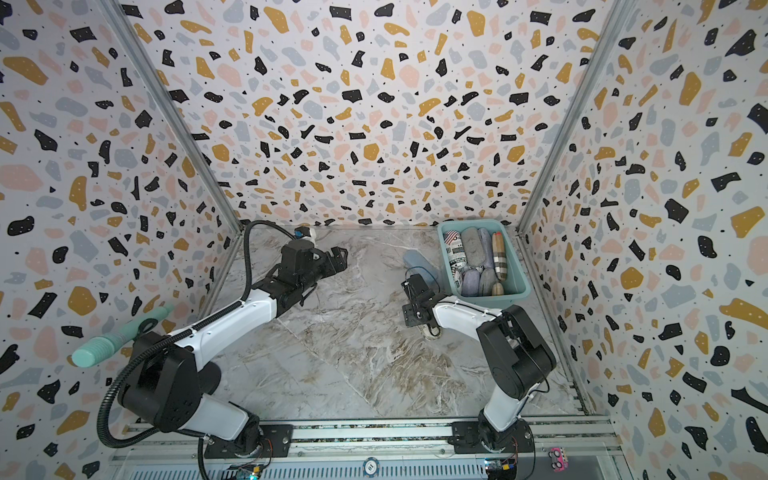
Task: Put the glasses cases into the storage boxes
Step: Pick up the glasses case at the center of the board.
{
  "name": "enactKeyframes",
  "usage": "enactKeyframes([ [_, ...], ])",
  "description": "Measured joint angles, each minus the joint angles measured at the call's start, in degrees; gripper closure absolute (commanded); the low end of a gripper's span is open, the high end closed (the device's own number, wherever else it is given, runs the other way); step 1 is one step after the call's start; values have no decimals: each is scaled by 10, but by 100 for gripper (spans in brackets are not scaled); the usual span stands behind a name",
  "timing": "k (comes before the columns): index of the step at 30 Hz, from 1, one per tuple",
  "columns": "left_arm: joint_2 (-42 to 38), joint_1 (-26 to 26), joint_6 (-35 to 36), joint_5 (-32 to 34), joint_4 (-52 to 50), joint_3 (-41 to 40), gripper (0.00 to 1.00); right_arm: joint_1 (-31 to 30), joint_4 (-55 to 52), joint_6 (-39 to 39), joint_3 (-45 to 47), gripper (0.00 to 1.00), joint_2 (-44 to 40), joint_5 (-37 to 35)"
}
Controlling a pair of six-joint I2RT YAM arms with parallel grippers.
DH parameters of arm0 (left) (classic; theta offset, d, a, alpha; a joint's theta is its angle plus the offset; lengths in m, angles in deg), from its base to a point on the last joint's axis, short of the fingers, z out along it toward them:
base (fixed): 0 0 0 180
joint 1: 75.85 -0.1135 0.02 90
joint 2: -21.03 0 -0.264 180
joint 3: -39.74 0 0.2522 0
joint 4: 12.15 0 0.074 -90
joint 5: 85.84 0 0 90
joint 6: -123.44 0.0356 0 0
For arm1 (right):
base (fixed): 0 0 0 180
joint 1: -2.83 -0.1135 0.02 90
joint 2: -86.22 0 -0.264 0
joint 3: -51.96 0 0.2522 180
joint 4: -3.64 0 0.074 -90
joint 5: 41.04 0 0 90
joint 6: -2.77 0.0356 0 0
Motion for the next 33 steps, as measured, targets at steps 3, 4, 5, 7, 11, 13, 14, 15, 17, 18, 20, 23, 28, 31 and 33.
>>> enactKeyframes([
  [3,0,0,0,0,0,0,3,-2,0,8,0,21,0,12],
  [4,0,0,0,0,0,0,3,-2,0,10,0,19,0,15],
  [5,0,0,0,0,0,0,3,-2,0,10,0,17,0,17],
  [7,0,0,0,-1,0,0,3,-2,-1,10,0,13,0,21],
  [11,0,0,0,-2,0,0,3,5,-2,-3,-3,11,0,30],
  [13,0,0,0,-2,0,0,3,9,-2,-14,-3,11,0,35],
  [14,0,0,0,-2,0,0,3,11,-2,-18,-3,11,0,37],
  [15,0,0,0,-2,0,0,3,13,-2,-24,-4,11,2,39],
  [17,0,0,0,-2,0,0,3,15,-2,-33,-5,14,7,43],
  [18,0,0,0,-2,0,0,3,16,-1,-36,-5,15,11,45],
  [20,0,0,0,-2,0,0,3,17,0,-40,-6,18,21,45],
  [23,0,0,0,-2,0,0,3,19,1,-39,-6,24,31,45],
  [28,0,0,0,-2,0,0,3,31,12,-31,-6,32,31,52],
  [31,0,0,0,-2,0,0,3,37,16,-24,-6,35,31,57],
  [33,0,0,0,-2,0,0,3,39,16,-22,-5,36,31,57],
])
